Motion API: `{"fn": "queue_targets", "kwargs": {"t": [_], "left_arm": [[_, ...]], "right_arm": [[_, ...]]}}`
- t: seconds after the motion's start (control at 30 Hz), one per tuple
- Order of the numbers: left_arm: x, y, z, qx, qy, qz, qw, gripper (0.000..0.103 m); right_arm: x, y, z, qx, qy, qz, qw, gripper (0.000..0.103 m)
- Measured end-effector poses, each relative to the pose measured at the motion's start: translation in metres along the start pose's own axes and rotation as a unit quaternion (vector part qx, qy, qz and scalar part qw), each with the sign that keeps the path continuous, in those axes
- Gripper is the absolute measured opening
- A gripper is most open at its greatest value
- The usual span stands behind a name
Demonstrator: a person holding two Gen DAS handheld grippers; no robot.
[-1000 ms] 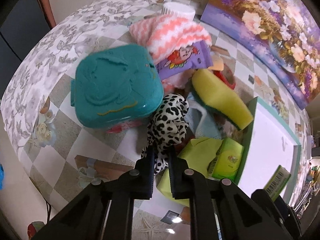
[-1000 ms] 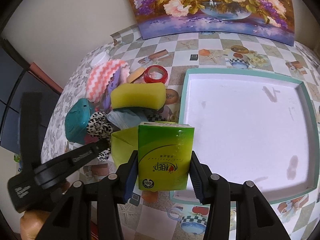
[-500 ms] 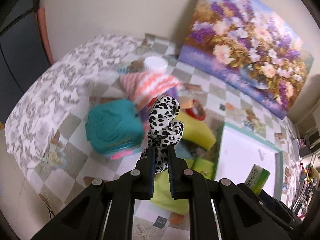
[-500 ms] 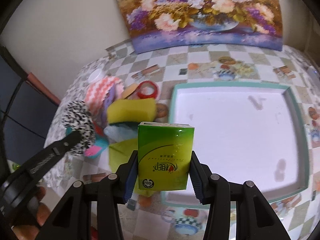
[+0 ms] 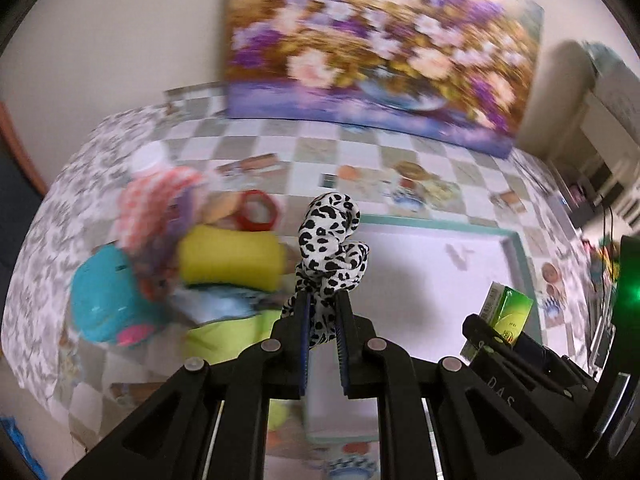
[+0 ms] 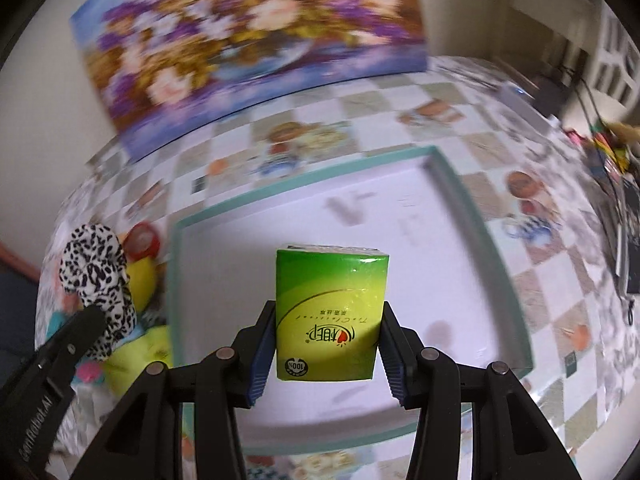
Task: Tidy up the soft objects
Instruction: 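Carry both items over the white tray and release them inside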
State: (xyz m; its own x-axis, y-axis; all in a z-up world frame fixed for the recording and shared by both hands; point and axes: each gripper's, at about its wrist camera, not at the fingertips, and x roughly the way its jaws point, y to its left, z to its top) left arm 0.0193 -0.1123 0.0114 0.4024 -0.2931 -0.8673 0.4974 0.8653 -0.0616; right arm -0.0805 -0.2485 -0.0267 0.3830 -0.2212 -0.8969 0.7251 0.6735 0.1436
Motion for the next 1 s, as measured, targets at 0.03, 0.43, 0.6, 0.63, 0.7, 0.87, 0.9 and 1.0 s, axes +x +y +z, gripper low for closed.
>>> {"fn": "queue_targets", "kwargs": {"t": [0.03,0.43,0.6,0.63,0.7,0.87,0.9,1.0], "left_arm": [[0.005,-0.01,0.002,0.009,0.001,-0.002,1.0,0.012],[0.059,-0.065,0.015,0.051,0.015,-0.013,0.9985,0.014],[0.078,-0.071,0.023,0.049,0.019,-0.01,0.9986,0.015],[0.081,-0.071,0.025,0.048,0.019,-0.009,0.9986,0.015],[0.085,-0.072,0.029,0.046,0.018,-0.01,0.9987,0.015],[0.09,-0.07,0.035,0.037,0.021,-0.018,0.9989,0.023],[0.091,-0.07,0.036,0.035,0.022,-0.019,0.999,0.031],[0.089,-0.066,0.037,0.028,0.02,-0.02,0.9992,0.044]], "right_arm": [[0.001,-0.007,0.002,0.009,0.0,-0.005,1.0,0.051],[0.036,-0.039,0.025,0.026,0.012,-0.051,0.998,0.051],[0.046,-0.041,0.033,0.02,0.01,-0.061,0.998,0.051],[0.047,-0.041,0.034,0.019,0.01,-0.064,0.998,0.051],[0.049,-0.04,0.037,0.015,0.008,-0.068,0.998,0.051],[0.052,-0.039,0.042,0.01,0.007,-0.072,0.997,0.051],[0.051,-0.039,0.043,0.009,0.006,-0.073,0.997,0.051],[0.047,-0.039,0.045,0.005,0.002,-0.072,0.997,0.051]]}}
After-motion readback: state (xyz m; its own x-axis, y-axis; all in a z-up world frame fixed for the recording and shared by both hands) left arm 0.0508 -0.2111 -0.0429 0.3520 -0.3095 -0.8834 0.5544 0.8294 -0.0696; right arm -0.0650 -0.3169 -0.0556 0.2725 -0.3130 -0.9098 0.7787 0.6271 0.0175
